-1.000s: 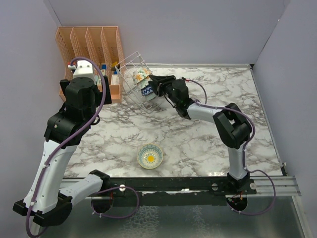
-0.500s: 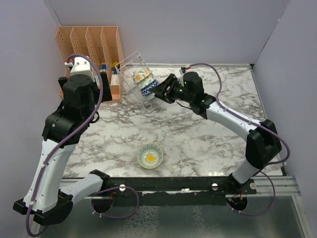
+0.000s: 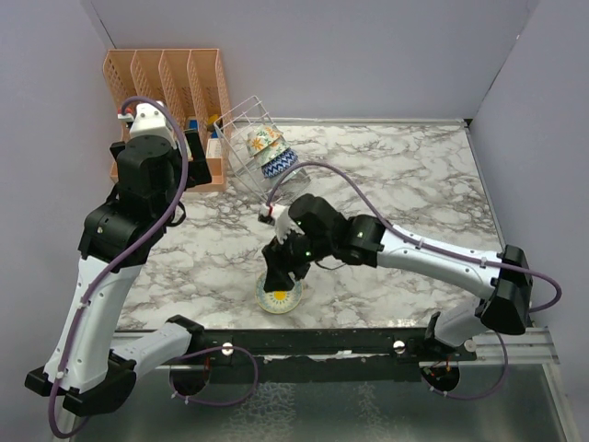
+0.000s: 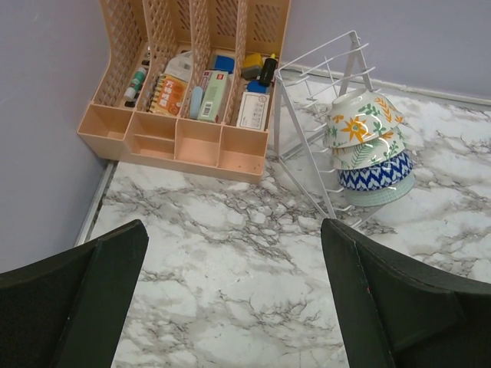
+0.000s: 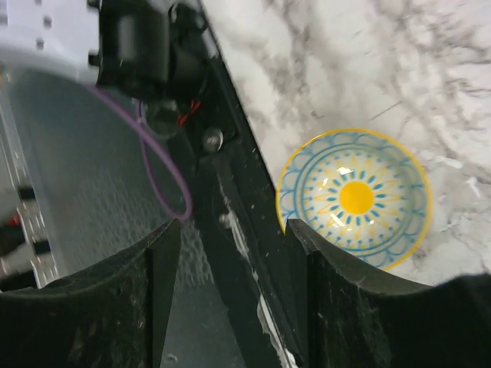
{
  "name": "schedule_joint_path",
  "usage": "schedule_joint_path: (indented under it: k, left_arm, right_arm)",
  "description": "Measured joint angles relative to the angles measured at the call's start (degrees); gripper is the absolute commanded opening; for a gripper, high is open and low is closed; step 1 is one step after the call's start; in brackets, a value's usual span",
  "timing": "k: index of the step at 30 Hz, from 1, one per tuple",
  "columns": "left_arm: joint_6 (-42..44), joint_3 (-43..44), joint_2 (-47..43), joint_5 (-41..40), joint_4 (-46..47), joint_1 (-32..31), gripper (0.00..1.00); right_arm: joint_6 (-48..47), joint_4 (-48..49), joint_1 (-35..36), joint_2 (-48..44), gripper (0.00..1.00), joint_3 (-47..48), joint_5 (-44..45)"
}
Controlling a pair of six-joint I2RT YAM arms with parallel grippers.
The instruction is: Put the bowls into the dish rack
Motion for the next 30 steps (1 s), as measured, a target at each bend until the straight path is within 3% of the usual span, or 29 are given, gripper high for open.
schedule_joint_path:
  k: [6, 13, 30]
  left_arm:
    - [-1.1, -1.3, -0.5, 0.1, -0.1, 0.0, 0.99]
    - [-2.2, -0.4, -0.5, 0.1, -0.9, 0.0, 0.99]
    - [-2.8, 1.0, -0.2, 0.0, -1.4, 0.0, 0.99]
  right_arm:
    - [-6.8, -3.5, 7.9, 3.1, 0.58, 1.4, 1.5]
    - [-11.8, -5.1, 14.2, 13.1, 0.6, 4.2, 6.1]
    - [-10.6, -7.4, 14.9, 23.1, 0.6, 10.6, 15.4]
